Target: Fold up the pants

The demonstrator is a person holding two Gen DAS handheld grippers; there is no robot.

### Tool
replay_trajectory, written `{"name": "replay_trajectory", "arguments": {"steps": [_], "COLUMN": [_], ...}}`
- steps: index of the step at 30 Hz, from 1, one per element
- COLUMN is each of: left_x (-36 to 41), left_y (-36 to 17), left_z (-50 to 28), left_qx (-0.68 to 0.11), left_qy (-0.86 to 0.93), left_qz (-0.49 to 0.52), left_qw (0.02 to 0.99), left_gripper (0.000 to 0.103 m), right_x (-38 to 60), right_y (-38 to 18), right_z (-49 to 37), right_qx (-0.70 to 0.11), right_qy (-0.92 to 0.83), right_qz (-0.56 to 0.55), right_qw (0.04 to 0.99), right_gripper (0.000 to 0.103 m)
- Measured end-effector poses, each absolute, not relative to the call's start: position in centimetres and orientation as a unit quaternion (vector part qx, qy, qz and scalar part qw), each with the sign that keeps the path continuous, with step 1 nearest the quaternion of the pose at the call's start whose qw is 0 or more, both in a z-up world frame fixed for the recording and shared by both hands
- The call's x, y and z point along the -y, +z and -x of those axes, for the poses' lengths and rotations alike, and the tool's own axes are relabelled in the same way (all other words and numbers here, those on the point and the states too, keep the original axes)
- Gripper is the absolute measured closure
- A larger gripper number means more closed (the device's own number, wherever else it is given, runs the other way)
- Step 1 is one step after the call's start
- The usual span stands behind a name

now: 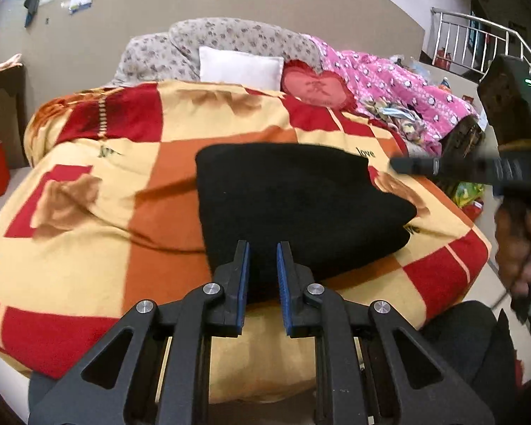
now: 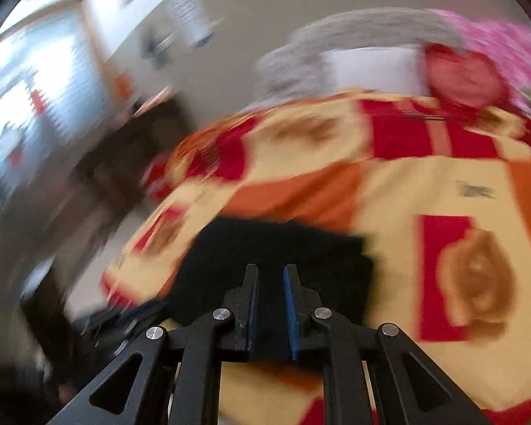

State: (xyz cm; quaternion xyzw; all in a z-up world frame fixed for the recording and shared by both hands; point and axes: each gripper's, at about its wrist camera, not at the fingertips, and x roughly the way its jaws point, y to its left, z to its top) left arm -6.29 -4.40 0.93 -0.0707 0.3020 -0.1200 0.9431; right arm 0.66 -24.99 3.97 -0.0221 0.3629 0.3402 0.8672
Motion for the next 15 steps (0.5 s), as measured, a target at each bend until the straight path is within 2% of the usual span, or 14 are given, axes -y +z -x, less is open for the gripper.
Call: {"name": "replay_trajectory", "arguments": {"steps": [4,10,15], "left_x": [4.2,4.7,3.1], "left_y": [-0.1,-0.2,3.7], "left_z": [4.8,4.5,3.4], "left_qx": [-0.324,-0.324,-0.284], "left_qy": [-0.135,-0.143,-0.148], "left_qz": [0.086,0.078,0.097], "left_qw": [0.932,0.932,0.942], "left_gripper": [0.090,0.090,0.090], "right_x": [22.1,26.0,25.9], "right_y": [-0.4,-1.5,-1.9], "right_z": [-0.1,-0.2,0.1], "right_qx": [-0.396,-0.390,-0.374], "right_qy": [0.296,0.291,0.305], "right_qz": [0.149,0.087,0.056], "right_qw": [0.857,0.869,0.874], "right_gripper": [0.091,0.091,0.090]}}
